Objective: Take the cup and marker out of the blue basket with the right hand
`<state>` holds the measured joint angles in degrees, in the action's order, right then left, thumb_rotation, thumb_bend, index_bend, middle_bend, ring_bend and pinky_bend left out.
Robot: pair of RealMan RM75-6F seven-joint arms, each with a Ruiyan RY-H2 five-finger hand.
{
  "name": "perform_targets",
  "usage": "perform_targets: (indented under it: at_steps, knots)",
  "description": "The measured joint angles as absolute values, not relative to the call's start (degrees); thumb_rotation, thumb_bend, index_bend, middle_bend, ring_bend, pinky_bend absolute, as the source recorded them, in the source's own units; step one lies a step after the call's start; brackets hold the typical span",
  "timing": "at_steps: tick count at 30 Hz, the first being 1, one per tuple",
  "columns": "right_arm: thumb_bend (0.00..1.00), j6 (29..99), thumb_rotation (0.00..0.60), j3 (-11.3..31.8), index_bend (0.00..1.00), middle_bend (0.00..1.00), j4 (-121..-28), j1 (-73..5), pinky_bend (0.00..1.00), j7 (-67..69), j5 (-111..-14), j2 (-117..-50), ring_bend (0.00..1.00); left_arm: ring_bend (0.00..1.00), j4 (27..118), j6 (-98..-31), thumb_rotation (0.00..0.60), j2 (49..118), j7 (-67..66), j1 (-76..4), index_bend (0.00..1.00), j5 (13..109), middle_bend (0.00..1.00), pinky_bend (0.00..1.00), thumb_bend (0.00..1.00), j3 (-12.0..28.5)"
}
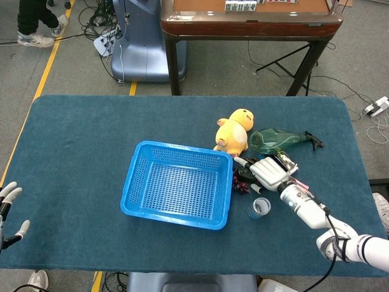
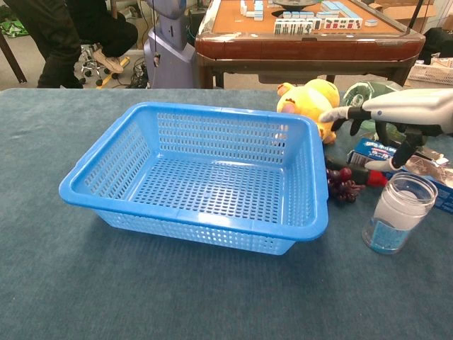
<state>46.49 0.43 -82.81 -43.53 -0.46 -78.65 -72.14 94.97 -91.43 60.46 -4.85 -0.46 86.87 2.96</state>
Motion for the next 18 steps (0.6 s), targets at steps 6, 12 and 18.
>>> perform_targets:
  at_steps: [6, 12, 18]
  knots:
    - [0.29, 54.25, 0.600, 0.63, 0.03, 0.18, -88.51, -39.41, 0.37, -0.97, -79.26, -67.17, 0.18, 0.09, 94.80, -90.38, 0.600, 60.59, -4.74, -1.34, 0.20, 86.85, 0.11, 0.10, 0.31, 3.29]
    - [0.29, 67.20, 0.600, -0.23, 0.13, 0.26, -95.39, -30.90, 0.39, -5.23, -79.54, -61.31, 0.25, 0.09, 94.66, -88.60, 0.600, 60.93, -4.88, -2.89, 0.20, 86.95, 0.11, 0.10, 0.31, 3.73]
    - [0.29, 81.65, 0.600, -2.08, 0.16, 0.28, -100.03, -19.84, 0.42, -10.59, -79.89, -58.14, 0.28, 0.09, 95.14, -86.60, 0.600, 61.46, -5.94, -4.46, 0.20, 87.16, 0.11, 0.10, 0.31, 3.88]
